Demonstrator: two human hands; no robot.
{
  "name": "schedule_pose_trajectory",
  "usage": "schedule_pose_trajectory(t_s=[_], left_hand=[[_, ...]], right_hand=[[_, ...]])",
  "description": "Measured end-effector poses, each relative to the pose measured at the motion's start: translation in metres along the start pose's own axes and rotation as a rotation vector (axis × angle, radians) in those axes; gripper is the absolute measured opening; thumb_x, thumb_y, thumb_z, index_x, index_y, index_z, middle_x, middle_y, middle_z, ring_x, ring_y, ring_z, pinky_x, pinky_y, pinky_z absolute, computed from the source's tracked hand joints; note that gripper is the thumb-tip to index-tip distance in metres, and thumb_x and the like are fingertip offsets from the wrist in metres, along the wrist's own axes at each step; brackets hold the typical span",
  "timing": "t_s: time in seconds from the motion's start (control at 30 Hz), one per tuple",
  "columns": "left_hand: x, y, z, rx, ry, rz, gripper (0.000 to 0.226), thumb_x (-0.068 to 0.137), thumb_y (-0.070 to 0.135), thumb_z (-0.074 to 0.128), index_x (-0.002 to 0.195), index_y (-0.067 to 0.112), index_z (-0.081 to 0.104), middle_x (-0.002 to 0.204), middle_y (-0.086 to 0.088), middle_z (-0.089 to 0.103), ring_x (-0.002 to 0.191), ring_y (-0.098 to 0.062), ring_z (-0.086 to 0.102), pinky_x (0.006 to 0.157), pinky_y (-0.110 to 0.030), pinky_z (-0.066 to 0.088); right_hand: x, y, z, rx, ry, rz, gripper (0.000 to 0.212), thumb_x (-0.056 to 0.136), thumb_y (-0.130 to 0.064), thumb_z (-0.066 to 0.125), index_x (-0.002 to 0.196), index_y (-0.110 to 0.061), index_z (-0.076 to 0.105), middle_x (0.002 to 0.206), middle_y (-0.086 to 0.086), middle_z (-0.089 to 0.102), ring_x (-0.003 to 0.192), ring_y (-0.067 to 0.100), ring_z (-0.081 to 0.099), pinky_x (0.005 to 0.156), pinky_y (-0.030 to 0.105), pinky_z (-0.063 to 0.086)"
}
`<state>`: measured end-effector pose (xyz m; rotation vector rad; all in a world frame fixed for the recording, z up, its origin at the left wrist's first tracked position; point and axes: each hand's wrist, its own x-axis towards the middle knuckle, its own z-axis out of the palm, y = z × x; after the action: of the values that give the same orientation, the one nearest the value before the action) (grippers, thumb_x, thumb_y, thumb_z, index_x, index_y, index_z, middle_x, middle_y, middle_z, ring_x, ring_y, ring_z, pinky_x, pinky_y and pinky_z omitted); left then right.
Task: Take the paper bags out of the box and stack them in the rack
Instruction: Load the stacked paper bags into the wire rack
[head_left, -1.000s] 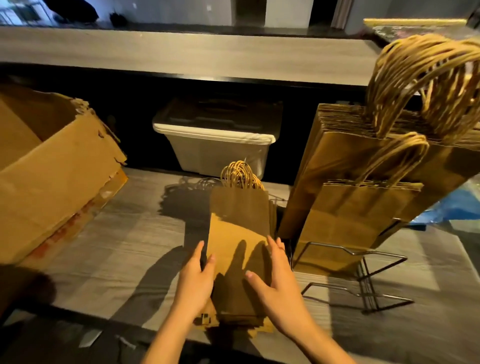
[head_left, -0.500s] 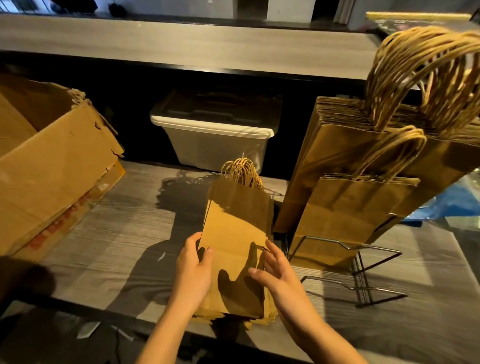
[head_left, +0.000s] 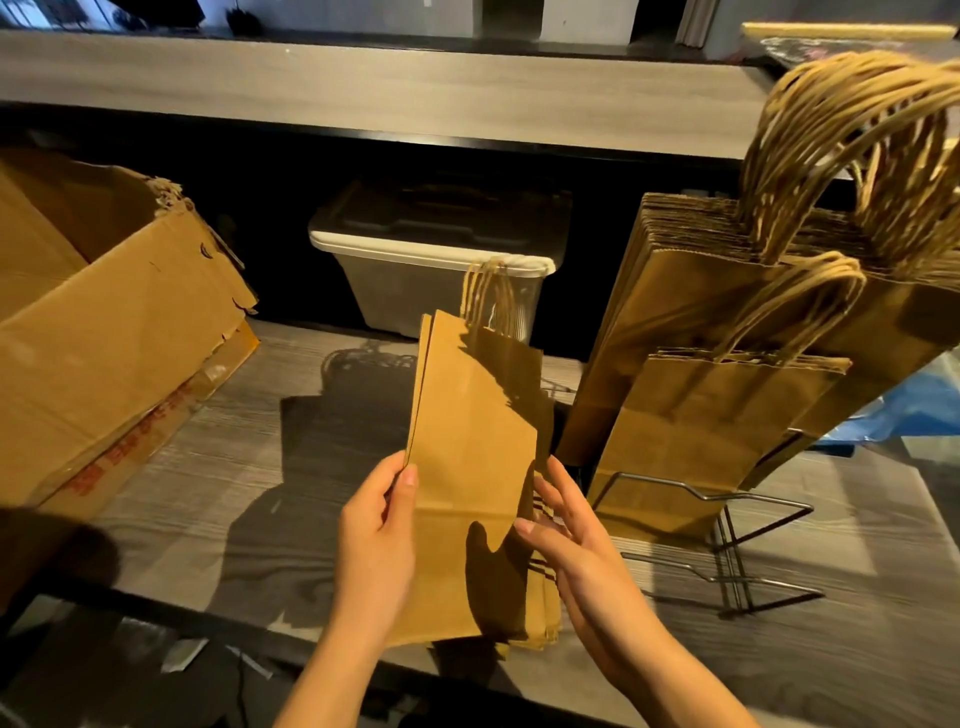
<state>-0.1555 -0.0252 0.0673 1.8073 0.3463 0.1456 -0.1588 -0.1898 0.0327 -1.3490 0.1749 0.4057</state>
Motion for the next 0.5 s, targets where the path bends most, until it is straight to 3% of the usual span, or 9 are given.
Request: schedule_pose_trajectory(t_s=[0.13,0.2,0.27,0.37,0.43,0.5], left_hand=[[0.0,0.008,-0.01,-0.094,0.061,0.012,0.017,0.093,0.023,0.052,0.093,0.032,0.065,0.087,0.012,0.071,0.084,-0.002,0.065,0.073,-0.019,0.049],[0.0,0.011,-0.012,-0.213,0.091,-0.045,0.014,0.088,0.029,0.057,0.094,0.025,0.068,0.087,0.004,0.072,0.089,-0.014,0.066,0.077,-0.03,0.052],[0.0,0.017,-0.012,-0.326,0.105,-0.077,0.022,0.078,0.035,0.059,0.093,0.021,0.069,0.087,0.001,0.072,0.092,-0.019,0.065,0.083,-0.036,0.052],[0.0,0.028,-0.013,-0.448,0.088,-0.044,0.022,0.07,0.038,0.062,0.083,0.022,0.071,0.082,0.004,0.072,0.088,-0.015,0.065,0.082,-0.033,0.051],[0.0,0.035,-0.013,-0.489,0.048,0.003,0.027,0.063,0.049,0.067,0.08,0.028,0.073,0.083,0.008,0.072,0.084,-0.008,0.066,0.076,-0.027,0.054],[0.0,0.044,-0.009,-0.532,0.003,0.025,0.027,0.064,0.048,0.065,0.081,0.029,0.072,0.083,0.012,0.072,0.081,-0.001,0.067,0.067,-0.019,0.055]], right_hand=[[-0.003,-0.011,0.003,-0.016,-0.08,-0.109,0.077,0.083,-0.02,0.07,0.138,-0.047,0.023,0.139,-0.016,0.044,0.113,-0.007,0.052,0.092,0.017,0.047],[-0.006,-0.018,0.005,-0.012,-0.121,-0.182,0.076,0.08,-0.022,0.07,0.139,-0.044,0.027,0.138,-0.013,0.05,0.122,0.002,0.051,0.102,0.026,0.044],[-0.012,-0.031,0.009,-0.03,-0.131,-0.256,0.068,0.087,-0.015,0.065,0.136,-0.044,0.028,0.13,-0.023,0.054,0.122,0.001,0.05,0.1,0.021,0.043],[-0.021,-0.052,0.01,-0.108,-0.126,-0.352,0.057,0.091,-0.009,0.053,0.13,-0.044,0.03,0.119,-0.033,0.055,0.119,-0.006,0.05,0.095,0.013,0.041],[-0.025,-0.064,0.008,-0.219,-0.084,-0.443,0.054,0.09,-0.017,0.058,0.129,-0.045,0.032,0.122,-0.033,0.054,0.122,-0.006,0.048,0.1,0.015,0.039],[-0.029,-0.074,0.003,-0.294,-0.01,-0.543,0.057,0.084,-0.018,0.059,0.129,-0.045,0.036,0.126,-0.029,0.053,0.123,-0.003,0.048,0.101,0.018,0.04]])
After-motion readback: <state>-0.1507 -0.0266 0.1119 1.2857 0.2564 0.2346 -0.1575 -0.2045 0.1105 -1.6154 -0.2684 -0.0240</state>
